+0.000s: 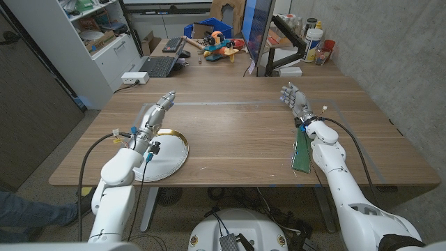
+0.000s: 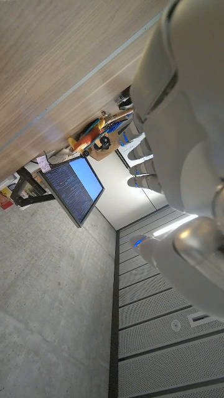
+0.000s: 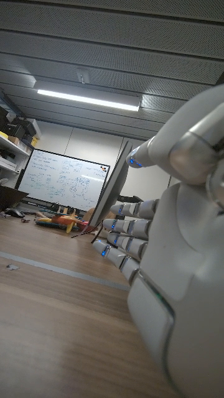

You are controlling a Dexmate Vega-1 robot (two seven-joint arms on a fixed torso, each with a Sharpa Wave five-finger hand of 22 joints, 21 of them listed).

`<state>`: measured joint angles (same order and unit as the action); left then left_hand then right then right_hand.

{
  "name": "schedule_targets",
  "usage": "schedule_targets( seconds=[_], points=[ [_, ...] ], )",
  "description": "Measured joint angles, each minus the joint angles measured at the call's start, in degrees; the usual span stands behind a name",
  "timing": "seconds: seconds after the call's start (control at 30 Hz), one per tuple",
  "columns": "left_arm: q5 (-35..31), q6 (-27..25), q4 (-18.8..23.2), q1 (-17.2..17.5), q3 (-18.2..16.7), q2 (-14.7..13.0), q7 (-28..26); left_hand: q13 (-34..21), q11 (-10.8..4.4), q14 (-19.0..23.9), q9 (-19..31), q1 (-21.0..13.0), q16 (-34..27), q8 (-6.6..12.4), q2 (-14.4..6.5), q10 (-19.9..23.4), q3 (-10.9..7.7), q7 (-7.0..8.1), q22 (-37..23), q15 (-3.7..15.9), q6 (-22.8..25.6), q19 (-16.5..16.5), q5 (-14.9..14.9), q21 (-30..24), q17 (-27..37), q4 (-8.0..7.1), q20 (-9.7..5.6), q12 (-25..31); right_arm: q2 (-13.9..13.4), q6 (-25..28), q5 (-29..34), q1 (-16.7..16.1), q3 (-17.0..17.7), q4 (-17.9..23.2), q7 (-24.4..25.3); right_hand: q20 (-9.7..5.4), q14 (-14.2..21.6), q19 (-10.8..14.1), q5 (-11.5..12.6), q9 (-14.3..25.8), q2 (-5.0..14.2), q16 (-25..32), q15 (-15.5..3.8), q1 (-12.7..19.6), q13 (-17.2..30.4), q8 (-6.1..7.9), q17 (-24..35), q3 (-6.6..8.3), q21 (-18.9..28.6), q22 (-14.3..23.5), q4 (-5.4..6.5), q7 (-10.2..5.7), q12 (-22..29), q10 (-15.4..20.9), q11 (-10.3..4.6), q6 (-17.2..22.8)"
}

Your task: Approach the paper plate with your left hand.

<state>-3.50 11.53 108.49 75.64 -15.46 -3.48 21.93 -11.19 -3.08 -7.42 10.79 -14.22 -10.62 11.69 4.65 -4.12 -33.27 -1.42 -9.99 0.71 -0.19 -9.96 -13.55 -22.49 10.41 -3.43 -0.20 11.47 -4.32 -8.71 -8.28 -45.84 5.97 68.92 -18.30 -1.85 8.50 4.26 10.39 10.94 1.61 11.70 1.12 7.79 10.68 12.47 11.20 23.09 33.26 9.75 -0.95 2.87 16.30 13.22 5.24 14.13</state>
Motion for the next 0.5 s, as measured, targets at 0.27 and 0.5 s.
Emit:
schedule_targets(
  seconds=[0.27,0.5],
  points=[
    [-1.9,-0.2,1.4,1.2,-0.2,-0.7,-1.1,0.0,0.00,0.0,0.0,-0.2,0.0,0.00,-0.2,0.0,-0.06,0.00,0.0,0.00,0.0,0.0,0.0,0.3,0.0,0.05,0.00,0.0,-0.1,0.3,0.2,0.3,-0.2,-0.3,-0.1,0.00,0.0,0.0,0.0,0.0,0.00,0.0,0.00,0.0,0.0,0.00,-0.3,0.00,-0.2,0.0,0.00,-0.21,0.0,0.0,-0.01,0.2],
    [-2.8,-0.7,2.4,2.1,-0.5,-1.1,-1.8,0.0,0.00,0.0,0.0,-0.2,0.0,0.00,-0.2,0.0,-0.06,0.00,0.0,0.00,0.0,0.0,0.0,0.4,0.0,0.05,0.00,0.0,-0.1,0.4,0.4,0.7,-0.4,-0.6,-0.2,0.00,0.0,0.0,0.0,0.0,0.00,0.0,0.00,0.0,0.0,0.00,-0.3,0.00,-0.4,0.0,0.00,-0.21,0.0,0.3,-0.31,0.2]
  ],
)
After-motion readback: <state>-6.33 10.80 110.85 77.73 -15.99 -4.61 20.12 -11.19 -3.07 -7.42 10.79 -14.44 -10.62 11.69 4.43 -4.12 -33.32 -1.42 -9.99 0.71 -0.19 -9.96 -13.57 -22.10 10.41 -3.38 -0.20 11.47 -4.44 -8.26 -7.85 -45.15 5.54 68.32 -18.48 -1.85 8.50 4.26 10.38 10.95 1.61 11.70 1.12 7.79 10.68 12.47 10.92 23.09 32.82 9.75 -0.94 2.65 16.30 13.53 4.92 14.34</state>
